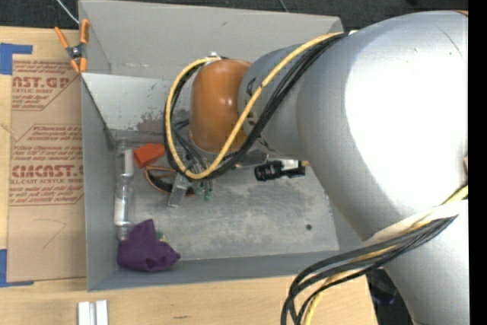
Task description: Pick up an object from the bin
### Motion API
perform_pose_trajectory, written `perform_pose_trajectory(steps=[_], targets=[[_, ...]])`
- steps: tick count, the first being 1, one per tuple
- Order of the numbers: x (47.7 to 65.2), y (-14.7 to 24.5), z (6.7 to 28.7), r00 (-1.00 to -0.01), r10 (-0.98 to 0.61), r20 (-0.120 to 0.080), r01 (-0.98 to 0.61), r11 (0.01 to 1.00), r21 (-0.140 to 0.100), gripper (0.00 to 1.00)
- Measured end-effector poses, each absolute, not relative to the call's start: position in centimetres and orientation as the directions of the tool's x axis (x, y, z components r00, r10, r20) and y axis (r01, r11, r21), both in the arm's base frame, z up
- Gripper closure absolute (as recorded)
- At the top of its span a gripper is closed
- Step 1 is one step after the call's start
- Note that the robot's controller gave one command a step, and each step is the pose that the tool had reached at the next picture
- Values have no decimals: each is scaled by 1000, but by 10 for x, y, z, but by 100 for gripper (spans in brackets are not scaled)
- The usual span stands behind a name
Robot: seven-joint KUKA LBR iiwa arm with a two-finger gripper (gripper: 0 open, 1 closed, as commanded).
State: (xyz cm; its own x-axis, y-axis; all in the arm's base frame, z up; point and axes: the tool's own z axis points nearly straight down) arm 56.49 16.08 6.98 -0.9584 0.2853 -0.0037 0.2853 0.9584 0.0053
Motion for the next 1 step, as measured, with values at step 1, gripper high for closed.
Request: perform_pose_trajectory(steps=[1], targets=[[565, 161, 70, -958, 285, -4, 285, 958, 5, 100]])
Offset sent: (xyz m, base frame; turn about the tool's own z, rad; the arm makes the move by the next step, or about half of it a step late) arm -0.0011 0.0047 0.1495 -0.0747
